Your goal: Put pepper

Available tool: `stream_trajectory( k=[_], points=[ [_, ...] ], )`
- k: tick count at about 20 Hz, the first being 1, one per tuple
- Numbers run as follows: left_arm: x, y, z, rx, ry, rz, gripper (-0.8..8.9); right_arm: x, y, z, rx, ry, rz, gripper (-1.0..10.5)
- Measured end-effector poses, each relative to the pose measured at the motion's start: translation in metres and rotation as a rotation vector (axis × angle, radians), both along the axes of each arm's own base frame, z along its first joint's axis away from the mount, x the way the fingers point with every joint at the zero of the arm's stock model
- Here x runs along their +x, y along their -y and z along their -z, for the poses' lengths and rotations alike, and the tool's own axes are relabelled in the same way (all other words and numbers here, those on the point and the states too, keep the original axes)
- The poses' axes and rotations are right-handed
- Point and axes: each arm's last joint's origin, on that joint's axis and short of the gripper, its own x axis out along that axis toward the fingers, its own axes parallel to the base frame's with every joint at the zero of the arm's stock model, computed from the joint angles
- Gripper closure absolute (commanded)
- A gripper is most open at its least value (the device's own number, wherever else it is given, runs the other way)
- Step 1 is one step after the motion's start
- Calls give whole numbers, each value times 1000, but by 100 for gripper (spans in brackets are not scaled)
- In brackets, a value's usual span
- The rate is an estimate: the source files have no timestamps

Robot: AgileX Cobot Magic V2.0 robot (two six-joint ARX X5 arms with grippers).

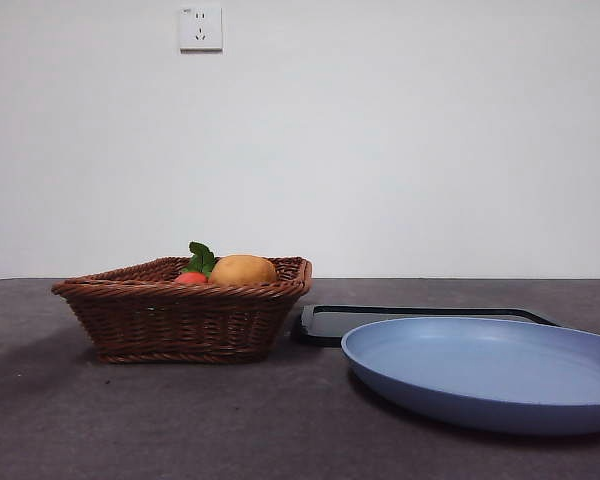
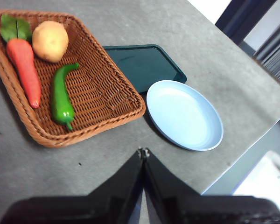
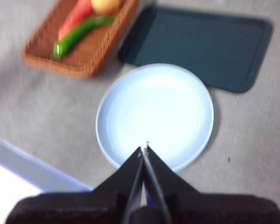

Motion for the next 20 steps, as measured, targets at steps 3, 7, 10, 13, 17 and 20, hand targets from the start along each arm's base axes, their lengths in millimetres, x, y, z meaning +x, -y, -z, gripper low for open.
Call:
stream_trajectory(
  k=[3, 7, 10, 13, 17, 20],
  points=[
    [0, 0, 0, 13, 15, 9, 693, 1, 0, 0, -17, 4, -18, 873],
    [1, 0, -2, 15, 39, 9, 424, 7, -1, 3, -21, -22, -19, 618],
    [1, 0, -2, 14, 39, 9, 424, 16, -1, 6, -18, -71, -8, 620],
    [1, 0, -2, 14, 39, 9, 425, 28, -2, 11, -22, -111, -8, 622],
    [2, 0, -2, 15, 43, 9, 425, 65, -5, 25, -45, -186, 13, 623],
    [2, 0, -2, 15, 45, 8, 425, 96, -8, 44, -53, -261, 17, 623]
  ],
)
